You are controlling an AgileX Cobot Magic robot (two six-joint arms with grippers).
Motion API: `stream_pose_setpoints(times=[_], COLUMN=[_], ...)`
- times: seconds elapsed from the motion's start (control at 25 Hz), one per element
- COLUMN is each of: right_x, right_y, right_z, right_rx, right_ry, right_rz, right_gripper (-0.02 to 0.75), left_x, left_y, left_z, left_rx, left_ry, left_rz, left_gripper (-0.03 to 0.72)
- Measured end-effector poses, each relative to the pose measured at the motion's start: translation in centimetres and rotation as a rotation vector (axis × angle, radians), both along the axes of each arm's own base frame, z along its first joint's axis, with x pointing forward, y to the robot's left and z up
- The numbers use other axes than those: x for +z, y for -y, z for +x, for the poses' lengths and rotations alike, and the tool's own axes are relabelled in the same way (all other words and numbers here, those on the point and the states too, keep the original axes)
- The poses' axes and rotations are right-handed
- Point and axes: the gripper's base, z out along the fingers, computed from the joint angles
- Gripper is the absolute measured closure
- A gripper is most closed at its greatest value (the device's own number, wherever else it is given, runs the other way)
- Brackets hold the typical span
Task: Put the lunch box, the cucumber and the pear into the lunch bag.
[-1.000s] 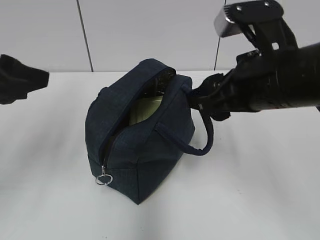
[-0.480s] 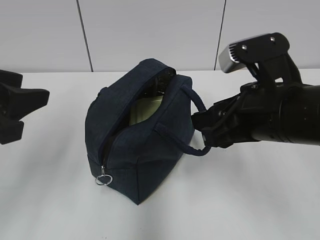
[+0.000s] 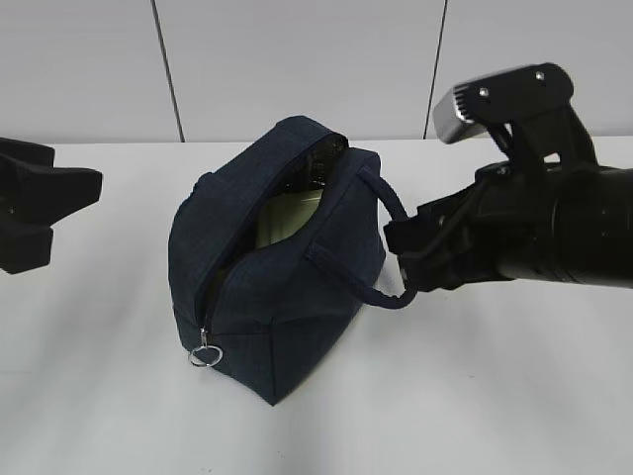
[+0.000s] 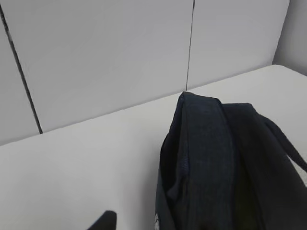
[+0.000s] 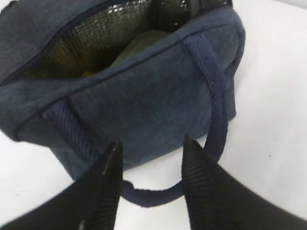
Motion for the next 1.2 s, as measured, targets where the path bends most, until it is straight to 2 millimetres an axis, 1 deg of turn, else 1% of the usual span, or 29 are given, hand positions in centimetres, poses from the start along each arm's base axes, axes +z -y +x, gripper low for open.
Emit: stream_pose_setpoints(times=[0.2, 0.32, 0.4, 0.44, 0.56, 0.6, 0.68, 0.76, 0.88, 0.92, 1.08, 1.16, 1.2], right_x=[-0.8, -1.4, -1.9, -2.7, -4.1, -4.4, -4.9, -5.6, -7.9, -8.8, -11.4, -11.7, -11.7], right_y=[0.1, 0.5, 0.4, 0.1, -1.1, -1.5, -2.6, -3.4, -5.0, -5.6, -7.9, -9.0, -9.6], right_z=[-0.7, -2.0, -3.7, -5.1, -7.6, -8.0, -8.1, -7.7, -7.2, -6.9, -5.5, -4.7, -4.2], right_rx=[0.022, 0.0, 0.021, 0.066, 0.19, 0.215, 0.242, 0.256, 0.322, 0.341, 0.387, 0.395, 0.396], right_ry=[-0.058, -0.012, 0.07, 0.103, 0.145, 0.151, 0.171, 0.188, 0.183, 0.163, 0.113, 0.118, 0.122], right_rz=[-0.019, 0.002, 0.011, -0.001, 0.017, 0.034, 0.087, 0.124, 0.137, 0.124, 0.075, 0.078, 0.082], right_gripper=[0.414, 0.439, 0.474, 0.492, 0.502, 0.503, 0.503, 0.503, 0.501, 0.498, 0.493, 0.484, 0.467], left_x=[-0.1, -0.2, -0.2, -0.2, -0.2, -0.2, -0.3, -0.3, -0.3, -0.3, -0.5, -0.6, -0.7], left_y=[0.1, 0.2, 0.2, 0.2, 0.2, 0.2, 0.2, 0.2, 0.2, 0.2, 0.2, 0.2, 0.2], left_z=[-0.1, -0.2, -0.2, -0.2, -0.2, -0.2, -0.2, -0.3, -0.3, -0.3, -0.4, -0.5, -0.5], left_rx=[0.006, 0.0, -0.001, -0.002, -0.009, -0.011, -0.012, -0.014, -0.015, -0.018, -0.04, -0.053, -0.056], left_ry=[-0.042, -0.058, -0.058, -0.056, -0.052, -0.052, -0.052, -0.051, -0.052, -0.053, -0.057, -0.07, -0.074], left_rz=[-0.049, -0.053, -0.052, -0.048, -0.032, -0.029, -0.026, -0.023, -0.02, -0.016, 0.022, 0.035, 0.037], left_gripper=[0.367, 0.368, 0.374, 0.377, 0.385, 0.388, 0.395, 0.399, 0.4, 0.4, 0.4, 0.4, 0.401])
